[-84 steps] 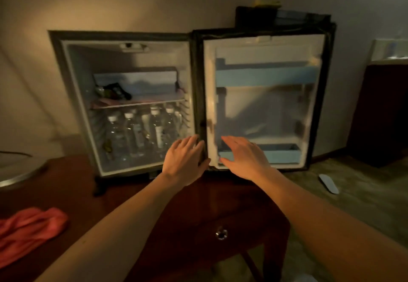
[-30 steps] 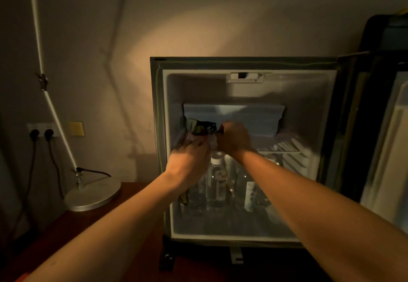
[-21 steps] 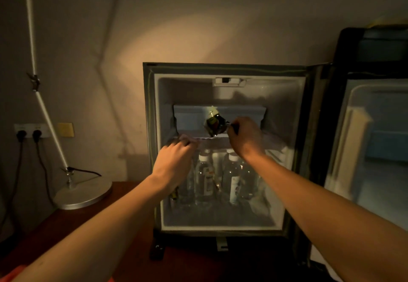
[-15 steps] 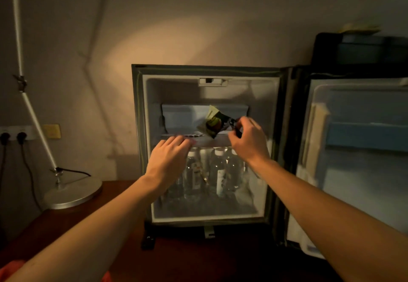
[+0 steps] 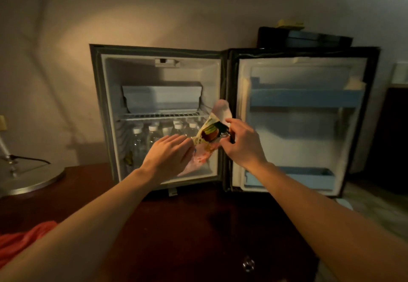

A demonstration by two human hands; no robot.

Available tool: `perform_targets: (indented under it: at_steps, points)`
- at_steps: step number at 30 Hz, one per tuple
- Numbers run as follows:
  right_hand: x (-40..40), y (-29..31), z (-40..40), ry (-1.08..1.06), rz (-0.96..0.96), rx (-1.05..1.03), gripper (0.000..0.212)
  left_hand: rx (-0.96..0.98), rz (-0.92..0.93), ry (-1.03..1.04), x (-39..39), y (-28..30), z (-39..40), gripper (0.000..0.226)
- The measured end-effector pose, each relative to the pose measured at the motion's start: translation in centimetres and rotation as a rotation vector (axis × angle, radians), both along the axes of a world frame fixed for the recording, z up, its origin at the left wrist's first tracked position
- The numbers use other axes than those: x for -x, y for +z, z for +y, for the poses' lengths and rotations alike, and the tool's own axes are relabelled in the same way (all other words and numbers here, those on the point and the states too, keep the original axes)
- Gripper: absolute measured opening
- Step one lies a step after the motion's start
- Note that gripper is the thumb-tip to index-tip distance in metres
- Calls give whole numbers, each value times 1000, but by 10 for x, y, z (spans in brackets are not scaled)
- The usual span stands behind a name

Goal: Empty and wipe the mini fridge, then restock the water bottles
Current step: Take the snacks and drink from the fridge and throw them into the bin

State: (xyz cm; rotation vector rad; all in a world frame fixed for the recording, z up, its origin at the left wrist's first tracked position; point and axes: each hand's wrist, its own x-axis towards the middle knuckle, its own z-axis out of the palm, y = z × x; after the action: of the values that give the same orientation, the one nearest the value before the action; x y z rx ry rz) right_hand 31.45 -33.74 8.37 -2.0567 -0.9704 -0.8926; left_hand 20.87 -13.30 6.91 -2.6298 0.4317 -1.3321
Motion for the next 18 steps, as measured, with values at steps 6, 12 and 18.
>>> perform_targets:
  at_steps: [6,12,18]
  points:
    - [24,-45,-66,-151,57,3,33,-20,104,-122,3,-26,-59,24]
    - [41,-90,-158,-281,116,8,28,-62,281,-227,-9,-59,-133,34]
    - [42,-137,-258,-475,295,17,14,-103,454,-320,-34,-85,-224,22]
